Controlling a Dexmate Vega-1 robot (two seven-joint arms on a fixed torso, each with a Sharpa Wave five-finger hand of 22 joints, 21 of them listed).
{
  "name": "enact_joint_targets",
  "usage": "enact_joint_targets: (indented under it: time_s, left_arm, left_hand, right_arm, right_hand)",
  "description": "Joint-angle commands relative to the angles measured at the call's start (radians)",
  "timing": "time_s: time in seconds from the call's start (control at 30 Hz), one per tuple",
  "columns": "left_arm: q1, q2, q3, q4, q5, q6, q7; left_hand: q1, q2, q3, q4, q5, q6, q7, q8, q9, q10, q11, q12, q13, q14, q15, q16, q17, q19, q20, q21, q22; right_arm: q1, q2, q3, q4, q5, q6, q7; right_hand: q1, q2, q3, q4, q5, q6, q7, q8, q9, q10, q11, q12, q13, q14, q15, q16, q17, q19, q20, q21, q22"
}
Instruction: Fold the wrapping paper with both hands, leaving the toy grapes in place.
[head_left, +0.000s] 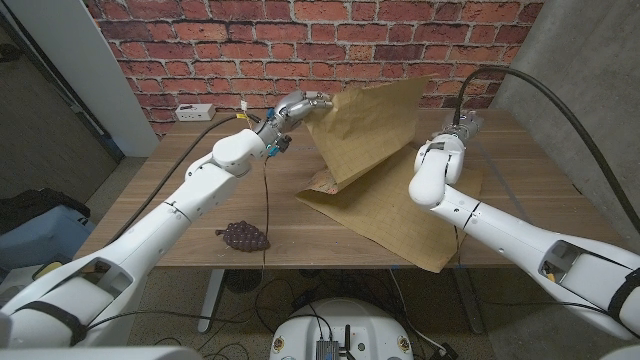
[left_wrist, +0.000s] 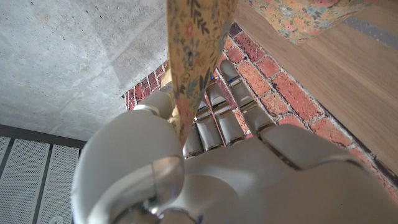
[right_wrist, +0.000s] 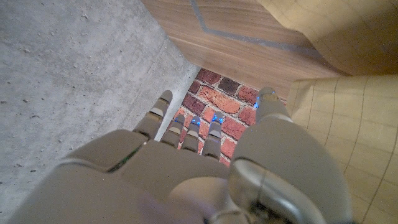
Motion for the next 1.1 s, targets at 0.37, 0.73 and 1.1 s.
enact_joint_targets:
  time_s: [0.37,0.73,1.1]
  left_arm:
    - [-0.148,-0.080,0.128,0.221,-0.077,0.063,-0.310]
    - [-0.199,-0.100,0.156,0.306,-0.097,0.018,-0.489]
    - [-0.245,-0.134,0.194,0.352,-0.107,0.061,-0.590]
  left_hand:
    - [-0.042,-0.035,-0.039,0.009,-0.006,-0.108,0.012,-0.046,-0.020,-0.135,0.043,-0.087,-0.017,-0.109,0.025,-0.026,0.002,-0.106,0.068,-0.034,-0.007]
    - [-0.145,-0.050,-0.072,0.032,-0.009,-0.307,-0.006,-0.203,-0.082,-0.325,0.097,-0.183,-0.064,-0.247,0.091,-0.031,0.003,-0.161,0.114,-0.067,-0.010]
    - [-0.184,0.042,-0.023,0.070,-0.008,-0.280,0.079,-0.243,-0.120,-0.322,0.113,-0.182,-0.102,-0.274,0.118,-0.020,0.005,-0.181,0.161,-0.081,-0.009]
  right_arm:
    - [-0.047,0.089,0.132,-0.055,0.144,0.019,-0.447]
    - [0.004,0.055,0.099,-0.076,0.246,-0.006,-0.531]
    - [0.016,0.026,0.072,-0.130,0.362,0.034,-0.687]
  right_hand:
    - [-0.004,0.012,0.002,0.007,-0.012,0.004,-0.001,-0.004,0.002,0.014,0.007,0.001,0.004,0.025,-0.024,0.009,0.003,0.032,0.008,0.011,0.000]
    - [-0.014,0.034,0.007,0.018,-0.022,0.018,0.001,-0.004,0.003,0.029,0.005,0.004,0.004,0.040,-0.025,0.014,0.006,0.052,0.001,0.013,0.001]
    - [-0.022,0.035,0.006,0.021,-0.032,0.021,0.003,-0.006,0.003,0.041,0.008,0.005,0.004,0.055,-0.027,0.016,0.005,0.069,-0.006,0.016,0.001]
